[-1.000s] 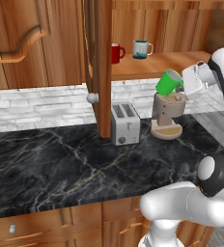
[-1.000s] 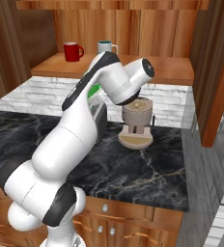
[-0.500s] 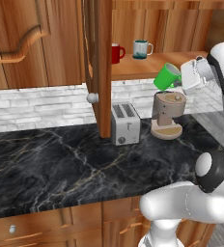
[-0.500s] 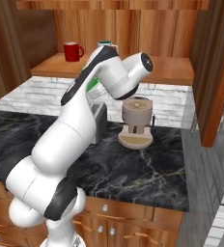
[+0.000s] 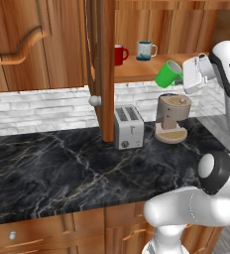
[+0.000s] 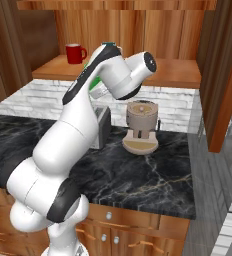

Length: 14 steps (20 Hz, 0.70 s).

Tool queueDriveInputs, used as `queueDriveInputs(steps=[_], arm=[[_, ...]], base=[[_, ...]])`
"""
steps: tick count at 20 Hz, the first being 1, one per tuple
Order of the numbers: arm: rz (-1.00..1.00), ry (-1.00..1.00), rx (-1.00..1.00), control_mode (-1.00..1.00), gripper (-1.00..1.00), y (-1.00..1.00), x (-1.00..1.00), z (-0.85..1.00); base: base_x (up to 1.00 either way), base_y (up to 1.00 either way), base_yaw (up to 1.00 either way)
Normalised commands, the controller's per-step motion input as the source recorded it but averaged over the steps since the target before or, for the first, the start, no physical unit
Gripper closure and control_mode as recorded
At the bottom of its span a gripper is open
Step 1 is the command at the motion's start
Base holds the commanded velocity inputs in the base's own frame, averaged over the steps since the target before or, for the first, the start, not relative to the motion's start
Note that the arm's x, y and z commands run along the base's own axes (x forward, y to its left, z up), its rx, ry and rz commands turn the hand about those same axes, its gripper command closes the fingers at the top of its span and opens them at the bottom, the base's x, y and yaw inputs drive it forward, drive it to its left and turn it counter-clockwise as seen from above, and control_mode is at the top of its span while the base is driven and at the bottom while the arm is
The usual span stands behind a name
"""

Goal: Pick the mug on the counter and place it in the cabinet with the handle facing the right, like the mugs already inside.

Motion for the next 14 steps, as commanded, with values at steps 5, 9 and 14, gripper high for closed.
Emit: queueDriveInputs(steps=[5,9,14], arm=[[0.00,-0.06,0.01,-1.00,1.00,0.07,0.12,0.13],[0.00,-0.02,0.00,-1.00,1.00,0.07,0.15,0.15],[-0.01,0.00,0.00,-1.00,1.00,0.03,0.13,0.07]], base=[[0.00,0.00,0.00],[0.00,0.00,0.00],[0.00,0.00,0.00]])
